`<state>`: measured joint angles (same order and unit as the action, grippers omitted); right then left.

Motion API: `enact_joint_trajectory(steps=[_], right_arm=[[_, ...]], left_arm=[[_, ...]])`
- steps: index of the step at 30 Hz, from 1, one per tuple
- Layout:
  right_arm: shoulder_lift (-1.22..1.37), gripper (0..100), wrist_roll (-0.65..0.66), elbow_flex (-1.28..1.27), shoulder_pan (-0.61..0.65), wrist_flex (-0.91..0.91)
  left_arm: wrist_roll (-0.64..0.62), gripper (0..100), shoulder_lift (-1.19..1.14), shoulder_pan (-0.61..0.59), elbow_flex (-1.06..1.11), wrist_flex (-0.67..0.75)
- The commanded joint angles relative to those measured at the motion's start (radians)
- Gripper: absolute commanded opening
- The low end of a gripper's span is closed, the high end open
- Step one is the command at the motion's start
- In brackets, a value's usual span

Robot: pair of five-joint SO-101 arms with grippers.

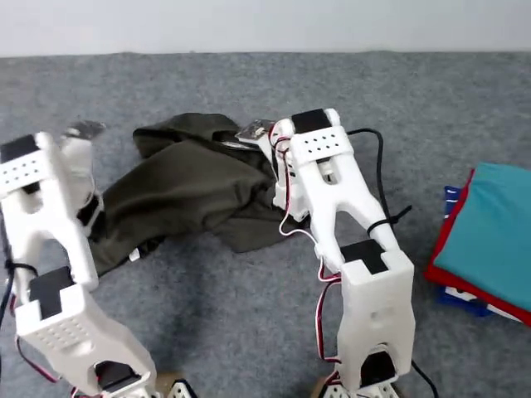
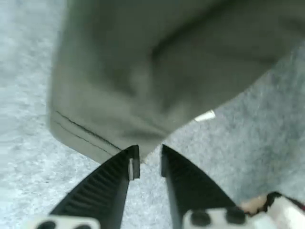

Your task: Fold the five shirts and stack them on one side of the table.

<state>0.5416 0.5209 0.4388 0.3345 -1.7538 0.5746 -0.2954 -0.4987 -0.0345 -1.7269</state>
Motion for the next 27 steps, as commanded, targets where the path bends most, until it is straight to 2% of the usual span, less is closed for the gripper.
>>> enact_joint_trajectory(steps=[1,6,11,20,27], right_arm=[[-0.077,1.1,0.005,0.003,-0.036,-0.041],[-0.074,1.1,0.005,0.002,-0.061,-0.041],[-0.071,1.1,0.005,0.002,-0.059,-0.041],[-0.077,1.1,0.005,0.002,-0.059,-0.041],[-0.079,1.0,0.005,0.002,-0.058,-0.042]], left_arm=[[0.066,14,0.011,-0.037,0.033,-0.023],[0.192,16,0.011,-0.123,0.045,-0.023],[0.281,18,0.009,-0.135,0.130,0.017],[0.293,20,0.009,-0.133,0.317,0.265],[0.292,21,0.014,-0.135,0.285,0.288]])
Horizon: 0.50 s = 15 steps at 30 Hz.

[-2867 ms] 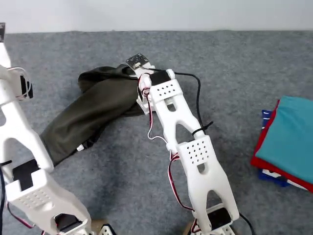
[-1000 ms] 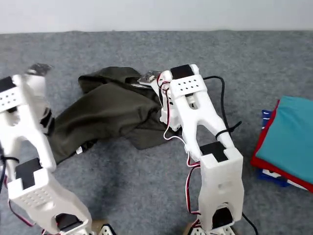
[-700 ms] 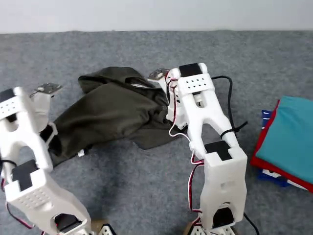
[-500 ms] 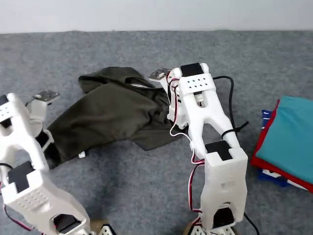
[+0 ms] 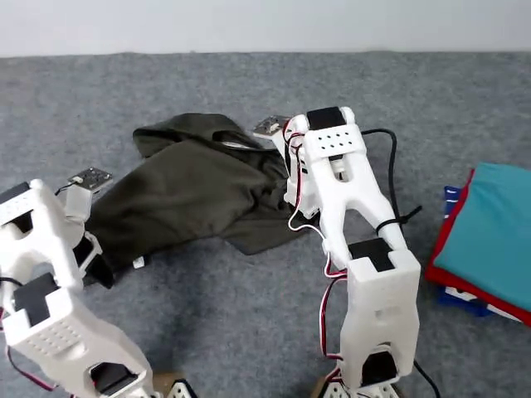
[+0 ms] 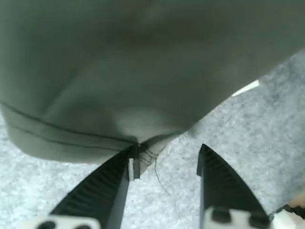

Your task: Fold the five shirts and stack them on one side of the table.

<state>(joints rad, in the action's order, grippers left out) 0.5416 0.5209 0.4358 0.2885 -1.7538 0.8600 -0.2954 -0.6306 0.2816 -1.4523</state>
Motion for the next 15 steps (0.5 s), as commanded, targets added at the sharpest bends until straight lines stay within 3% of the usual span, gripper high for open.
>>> enact_joint_trajectory(steps=[1,15], right_arm=[[-0.079,1.0,0.005,0.005,-0.012,-0.042],[-0.079,1.0,-0.028,0.008,-0.004,-0.042]], left_arm=[[0.006,21,0.018,-0.005,-0.035,0.014],[0.008,21,-0.028,-0.002,-0.027,0.143]])
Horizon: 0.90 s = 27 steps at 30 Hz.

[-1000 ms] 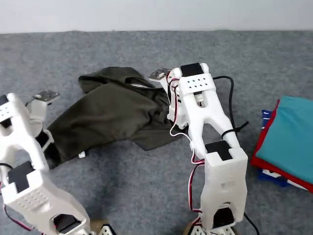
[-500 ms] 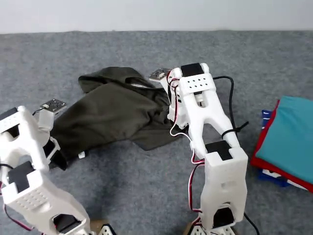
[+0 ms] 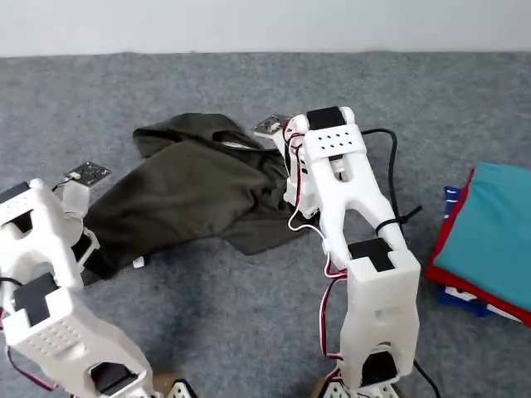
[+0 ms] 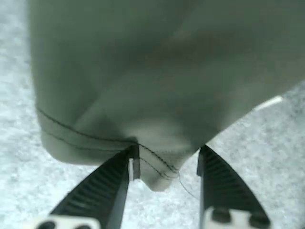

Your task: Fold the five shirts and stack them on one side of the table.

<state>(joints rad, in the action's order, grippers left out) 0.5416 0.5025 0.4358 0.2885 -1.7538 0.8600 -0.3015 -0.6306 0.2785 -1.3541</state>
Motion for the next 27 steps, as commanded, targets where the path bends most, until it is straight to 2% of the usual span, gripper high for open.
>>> enact_joint_trajectory(steps=[1,5,12,13,16,21,27], right_arm=[[-0.079,1.0,-0.009,0.008,-0.001,-0.042],[-0.079,1.0,-0.011,0.008,0.012,-0.041],[-0.163,1.0,-0.005,0.009,0.008,-0.041],[-0.186,1.0,-0.002,0.009,0.008,-0.041],[-0.260,1.0,0.038,0.009,0.005,-0.041],[-0.412,1.0,0.052,0.025,-0.007,-0.039],[-0.553,1.1,0.049,0.241,-0.008,-0.004]], left_arm=[[0.008,21,-0.048,-0.002,-0.027,0.048],[0.008,20,-0.144,-0.005,-0.027,0.043],[0.011,1,-0.170,0.025,-0.028,-0.006],[0.011,2,-0.152,0.034,-0.028,-0.034],[0.011,1,-0.037,0.052,-0.028,-0.100],[0.008,1,0.287,0.087,-0.030,-0.199],[-0.017,1,0.663,0.104,-0.176,-0.247]])
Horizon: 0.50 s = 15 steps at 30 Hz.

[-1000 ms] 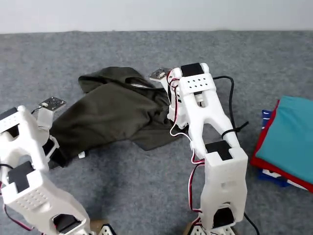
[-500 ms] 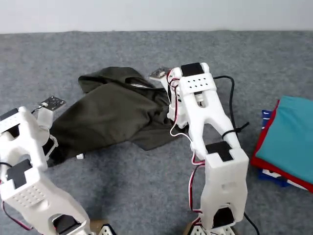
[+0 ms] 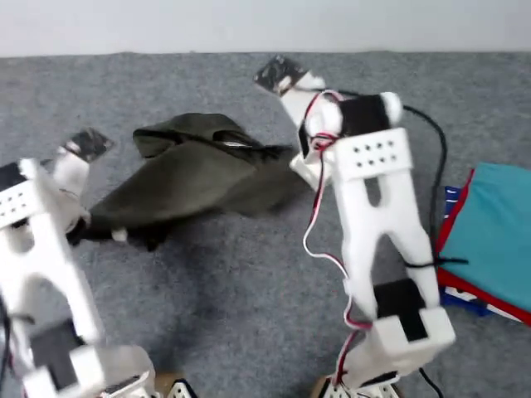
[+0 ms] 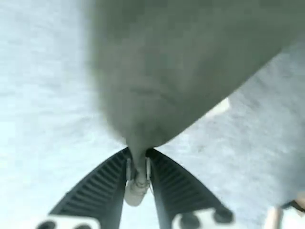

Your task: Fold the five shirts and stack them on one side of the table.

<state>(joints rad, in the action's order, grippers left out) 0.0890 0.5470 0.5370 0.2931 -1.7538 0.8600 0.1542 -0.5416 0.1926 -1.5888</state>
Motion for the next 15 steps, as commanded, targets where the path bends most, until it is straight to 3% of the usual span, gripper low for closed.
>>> enact_joint_trajectory(steps=[1,8,15], right_arm=[[-0.111,1.1,0.005,0.183,-0.012,0.007],[-0.128,1.1,0.000,0.503,-0.031,0.111],[-0.131,1.1,0.031,0.720,-0.082,0.278]], left_arm=[[-0.051,1,0.249,0.031,-0.116,-0.008],[-0.253,1,0.374,0.089,-0.283,0.095],[-0.278,1,0.399,0.092,-0.440,0.218]])
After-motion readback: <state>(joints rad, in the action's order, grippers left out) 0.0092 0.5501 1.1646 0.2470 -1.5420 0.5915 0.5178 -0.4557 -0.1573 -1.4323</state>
